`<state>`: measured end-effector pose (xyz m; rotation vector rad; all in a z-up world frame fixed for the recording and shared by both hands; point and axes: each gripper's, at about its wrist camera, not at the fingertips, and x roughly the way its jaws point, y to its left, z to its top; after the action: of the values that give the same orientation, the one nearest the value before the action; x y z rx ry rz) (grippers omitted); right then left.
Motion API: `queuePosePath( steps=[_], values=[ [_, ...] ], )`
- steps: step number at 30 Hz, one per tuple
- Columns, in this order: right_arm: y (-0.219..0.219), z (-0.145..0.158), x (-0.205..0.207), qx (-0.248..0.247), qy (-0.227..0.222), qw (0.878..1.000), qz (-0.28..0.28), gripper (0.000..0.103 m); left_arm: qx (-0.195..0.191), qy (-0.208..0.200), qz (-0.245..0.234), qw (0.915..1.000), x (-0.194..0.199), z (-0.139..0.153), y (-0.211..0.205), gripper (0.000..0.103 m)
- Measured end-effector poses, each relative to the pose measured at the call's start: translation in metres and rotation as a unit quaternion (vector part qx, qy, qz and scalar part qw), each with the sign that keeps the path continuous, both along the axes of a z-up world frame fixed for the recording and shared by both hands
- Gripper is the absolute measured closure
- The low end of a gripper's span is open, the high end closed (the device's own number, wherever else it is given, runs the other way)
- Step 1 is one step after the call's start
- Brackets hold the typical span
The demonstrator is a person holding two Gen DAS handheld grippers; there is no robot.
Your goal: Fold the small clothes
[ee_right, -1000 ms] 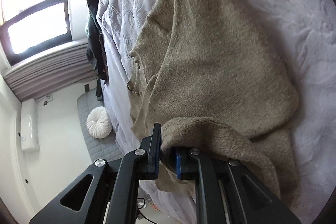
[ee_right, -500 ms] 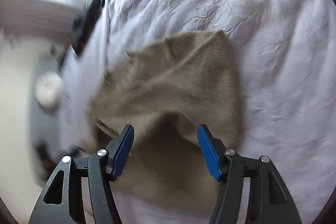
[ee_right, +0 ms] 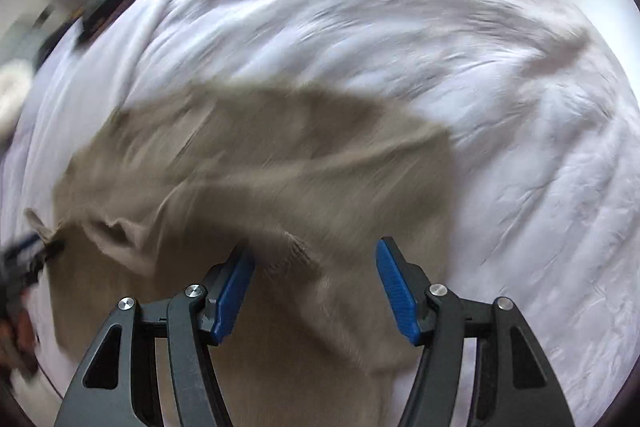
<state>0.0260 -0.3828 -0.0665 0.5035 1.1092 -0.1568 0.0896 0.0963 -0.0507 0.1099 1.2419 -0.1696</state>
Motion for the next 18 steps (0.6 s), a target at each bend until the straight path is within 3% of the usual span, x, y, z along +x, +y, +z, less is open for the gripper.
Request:
queuePosePath(
  steps=[2, 5, 12, 13, 14, 15, 16, 17, 18],
  values=[
    [-0.018, 0.004, -0.005, 0.043, -0.018, 0.999, -0.02, 0.036, -0.017, -0.011, 0.01, 0.9997, 0.006, 0.013, 0.013, 0.01],
    [-0.023, 0.006, -0.016, 0.083, -0.039, 0.995, 0.027, 0.036, -0.043, -0.004, -0.003, 0.999, 0.004, 0.021, 0.027, 0.01],
    [0.006, -0.022, 0.004, 0.1, -0.007, 0.99, 0.095, 0.036, -0.075, 0.083, -0.024, 0.9935, 0.006, -0.027, 0.008, 0.011],
    [0.008, -0.024, 0.002, 0.091, 0.003, 0.991, 0.099, 0.036, -0.069, 0.086, -0.024, 0.9936, 0.006, -0.031, 0.004, 0.026],
    [0.014, -0.028, 0.003, 0.068, 0.017, 0.992, 0.105, 0.042, -0.051, 0.086, -0.026, 0.9946, 0.005, -0.036, 0.0, 0.041],
    [0.019, -0.029, 0.006, 0.048, 0.024, 0.992, 0.112, 0.066, -0.038, 0.089, -0.03, 0.9948, 0.003, -0.038, -0.004, 0.077],
    [0.023, -0.027, 0.004, 0.028, 0.024, 0.992, 0.12, 0.082, -0.032, 0.089, -0.03, 0.9951, 0.0, -0.037, -0.005, 0.096],
    [0.026, -0.021, -0.001, 0.022, 0.015, 0.991, 0.127, 0.097, -0.033, 0.08, -0.029, 0.9958, -0.004, -0.033, -0.004, 0.096],
    [0.027, -0.015, -0.006, 0.014, 0.006, 0.991, 0.13, 0.097, -0.039, 0.059, -0.03, 0.9971, -0.01, -0.023, -0.003, 0.096]
  ],
)
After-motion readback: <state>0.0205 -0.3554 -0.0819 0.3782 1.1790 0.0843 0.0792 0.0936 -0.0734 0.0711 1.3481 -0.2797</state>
